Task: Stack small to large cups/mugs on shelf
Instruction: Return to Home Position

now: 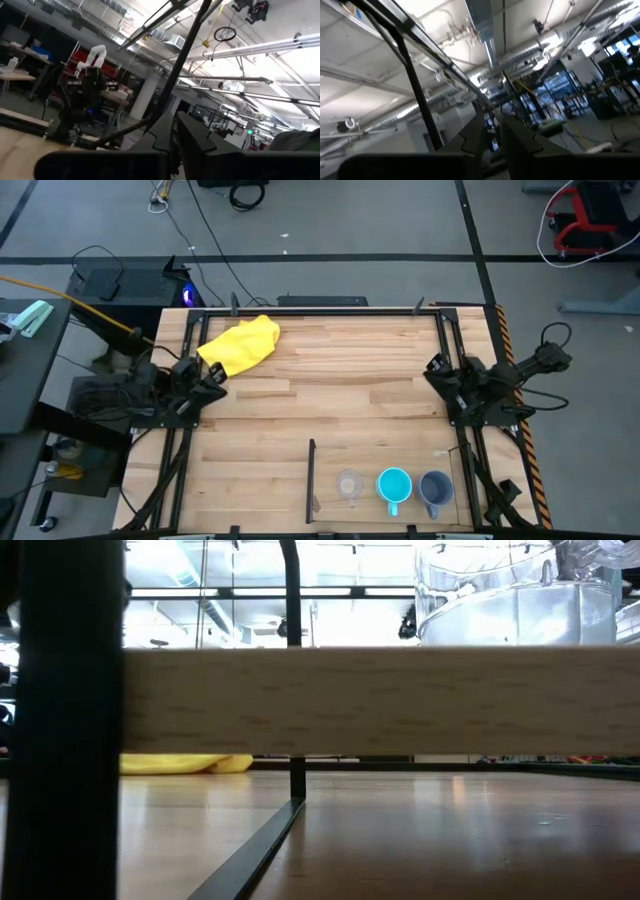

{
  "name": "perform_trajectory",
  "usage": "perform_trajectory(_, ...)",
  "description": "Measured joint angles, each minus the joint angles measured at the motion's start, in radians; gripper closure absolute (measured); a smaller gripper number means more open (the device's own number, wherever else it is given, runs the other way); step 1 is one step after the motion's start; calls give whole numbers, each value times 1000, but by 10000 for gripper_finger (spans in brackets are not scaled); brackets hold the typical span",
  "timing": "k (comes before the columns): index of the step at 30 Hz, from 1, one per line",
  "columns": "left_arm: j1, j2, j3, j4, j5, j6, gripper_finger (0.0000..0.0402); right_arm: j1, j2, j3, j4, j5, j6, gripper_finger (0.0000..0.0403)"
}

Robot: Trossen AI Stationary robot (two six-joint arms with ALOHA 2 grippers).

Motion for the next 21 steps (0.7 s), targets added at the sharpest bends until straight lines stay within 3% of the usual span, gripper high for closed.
perform_trajectory(4, 0, -1, -63, 56, 0, -20, 366, 0, 0, 1, -73, 0, 16, 334)
perform_trajectory(8, 0, 0, -69, -37, 0, -14, 370, 0, 0, 2, -196, 7, 19, 334)
perform_trajectory(14, 0, 0, -69, -191, -4, 123, 378, 0, 0, 2, -409, 23, 23, 334)
perform_trajectory(21, 0, 0, -68, -350, -59, 208, 369, 0, 0, 2, -528, 26, -41, 334)
